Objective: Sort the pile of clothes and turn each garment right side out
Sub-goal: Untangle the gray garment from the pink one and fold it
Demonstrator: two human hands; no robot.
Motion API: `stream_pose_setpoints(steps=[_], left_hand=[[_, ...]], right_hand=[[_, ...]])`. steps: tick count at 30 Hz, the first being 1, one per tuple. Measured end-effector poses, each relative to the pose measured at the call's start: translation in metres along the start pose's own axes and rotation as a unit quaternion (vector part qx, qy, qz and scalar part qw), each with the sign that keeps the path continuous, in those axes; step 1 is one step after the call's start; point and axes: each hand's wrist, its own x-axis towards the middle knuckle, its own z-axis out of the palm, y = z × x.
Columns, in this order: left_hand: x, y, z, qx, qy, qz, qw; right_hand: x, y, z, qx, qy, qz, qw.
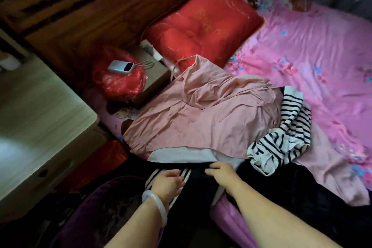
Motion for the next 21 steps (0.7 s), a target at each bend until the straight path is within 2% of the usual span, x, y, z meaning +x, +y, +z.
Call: stream_pose_setpoints(steps=[1, 3, 5, 9, 12, 14, 16, 19, 21], left_hand=[[-0.001, -0.001, 0.008, -0.017, 0.005, -0.008, 1.0], [-0.007, 0.002, 0.024, -0.028, 0.002, -0.027, 0.999], [-0.017, 0.01, 0.04, -0.046, -0.021, -0.044, 0.998], [-0.02, 0.039, 0.059, -0.139, -0.048, -0.061, 0.987], [-0.035, 0.058, 0.077, -0.082, -0.062, -0.055, 0.993], [-0.047, 0.063, 0.091, -0.019, -0.037, -0.039, 0.998], [-0.061, 0.066, 0.104, 0.038, -0.029, -0.015, 0.999], [-0.091, 0.076, 0.122, 0.052, -0.087, 0.017, 0.995], [-0.115, 0.081, 0.136, 0.104, -0.12, 0.036, 0.987]], right_hand=[[-0.006, -0.005, -0.001, 0.113, 0.028, -0.015, 0.993], [-0.021, -0.021, -0.006, 0.296, 0.06, -0.04, 0.953], [-0.041, -0.04, -0.014, 0.393, 0.044, -0.046, 0.918], [-0.084, -0.063, -0.038, 0.433, -0.03, 0.008, 0.901], [-0.117, -0.063, -0.07, 0.429, -0.163, 0.015, 0.888], [-0.134, -0.061, -0.088, 0.418, -0.203, 0.032, 0.885], [-0.139, -0.057, -0.106, 0.418, -0.199, 0.037, 0.886], [-0.142, -0.055, -0.127, 0.401, -0.144, 0.056, 0.903], [-0.151, -0.06, -0.141, 0.425, -0.122, 0.083, 0.893]])
